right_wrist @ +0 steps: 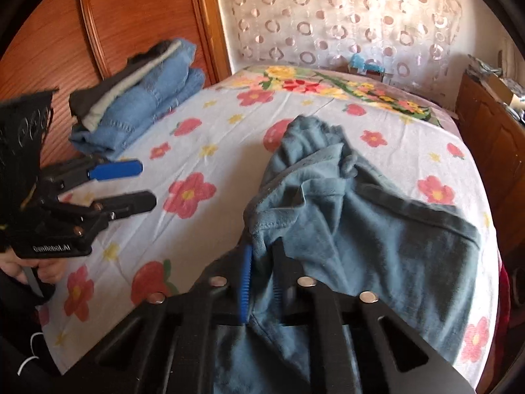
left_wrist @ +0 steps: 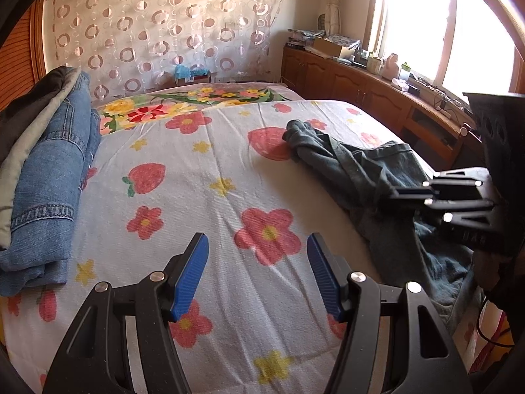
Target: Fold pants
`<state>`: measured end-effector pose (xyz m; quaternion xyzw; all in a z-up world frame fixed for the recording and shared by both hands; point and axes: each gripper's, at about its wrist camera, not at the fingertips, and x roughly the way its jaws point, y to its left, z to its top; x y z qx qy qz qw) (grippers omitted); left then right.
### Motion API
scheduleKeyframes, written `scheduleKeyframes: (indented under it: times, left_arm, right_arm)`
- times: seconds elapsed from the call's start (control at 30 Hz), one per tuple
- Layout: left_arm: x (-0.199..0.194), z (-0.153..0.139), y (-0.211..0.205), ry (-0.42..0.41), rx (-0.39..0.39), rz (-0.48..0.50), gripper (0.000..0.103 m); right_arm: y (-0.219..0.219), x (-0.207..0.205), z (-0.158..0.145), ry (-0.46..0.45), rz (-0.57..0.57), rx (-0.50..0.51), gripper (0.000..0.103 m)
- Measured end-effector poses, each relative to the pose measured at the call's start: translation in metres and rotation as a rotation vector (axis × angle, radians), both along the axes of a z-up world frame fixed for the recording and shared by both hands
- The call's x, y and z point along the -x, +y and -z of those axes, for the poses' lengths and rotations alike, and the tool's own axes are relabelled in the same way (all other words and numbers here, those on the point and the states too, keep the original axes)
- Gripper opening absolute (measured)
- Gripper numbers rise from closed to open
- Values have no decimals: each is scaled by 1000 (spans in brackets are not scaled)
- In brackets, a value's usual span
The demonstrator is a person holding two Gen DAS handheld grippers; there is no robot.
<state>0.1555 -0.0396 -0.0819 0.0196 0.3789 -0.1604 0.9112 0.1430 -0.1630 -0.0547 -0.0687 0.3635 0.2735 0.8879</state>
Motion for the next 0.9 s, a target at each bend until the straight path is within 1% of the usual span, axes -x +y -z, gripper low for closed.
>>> scheduleKeyframes:
  times: [0.2,0.33,0.43,0.5,0.63,0.7,0.77,0.8,0.83,0.87,0.9]
  left_arm:
    - [1,-6,-9,-7,-7,36,64]
    - [-2,-13,-20,-17,-8,69,64]
    - [-6,-18,-29,-23,-18,94,64]
    - [-9,-20,-35,-26,-28,108,64]
    - [-16,-22,-45,-21,-40,124,64]
    - [-19,-23,-48,-18,-42,132,64]
    - [-21,-22,-53,-17,-53,141,64]
    - [-22,-22,-55,-16,-58,144,64]
    - [-24,-21,-56,-13,-62,145,64]
    - [-26,-20,-58,-8,-66,148,64]
    - [-27,-19,-60,-5,-68,151,64]
  right_arm:
    - [-19,4,-12,-24,38,-54,11]
    - [-37,6,-19,-39,72,-108,11]
    - [-42,7,-19,-63,94,-79,11]
    - [-48,10,-20,-77,114,-83,11]
    - [-59,0,-17,-64,165,-65,11]
    - [-66,-1,-17,-66,192,-67,16]
    - [-73,-2,-17,-70,230,-66,28]
    - [-74,-1,-19,-67,239,-72,32]
    - [-76,0,-19,-64,243,-80,39]
    - [-76,1,-18,-61,245,-86,42]
    - [-75,1,-19,-55,239,-94,42]
